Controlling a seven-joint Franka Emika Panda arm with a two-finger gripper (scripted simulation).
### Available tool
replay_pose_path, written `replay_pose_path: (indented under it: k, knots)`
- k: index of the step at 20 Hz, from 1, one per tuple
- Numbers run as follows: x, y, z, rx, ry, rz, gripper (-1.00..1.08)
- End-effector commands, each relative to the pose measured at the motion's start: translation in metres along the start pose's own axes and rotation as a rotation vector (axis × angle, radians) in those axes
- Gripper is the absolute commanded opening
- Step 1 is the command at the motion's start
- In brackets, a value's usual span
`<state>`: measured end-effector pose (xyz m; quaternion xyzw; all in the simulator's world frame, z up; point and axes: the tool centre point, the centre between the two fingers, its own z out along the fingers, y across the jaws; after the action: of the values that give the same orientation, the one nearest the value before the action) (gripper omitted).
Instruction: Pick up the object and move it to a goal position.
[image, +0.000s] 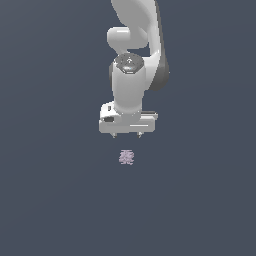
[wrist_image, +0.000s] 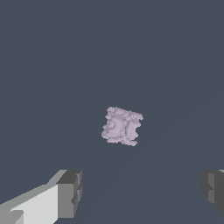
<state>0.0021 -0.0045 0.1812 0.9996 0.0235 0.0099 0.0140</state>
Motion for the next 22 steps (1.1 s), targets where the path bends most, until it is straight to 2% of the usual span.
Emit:
replay_pose_path:
  k: [1, 10, 22]
  knots:
    - [0.0, 0.0, 0.0, 0.0, 0.0, 0.0, 1.0]
    - [-0.005, -0.03, 0.001, 0.032, -0.013, -0.044, 1.0]
    - [0.002, -0.024, 0.018, 0.032, -0.015, 0.014, 1.0]
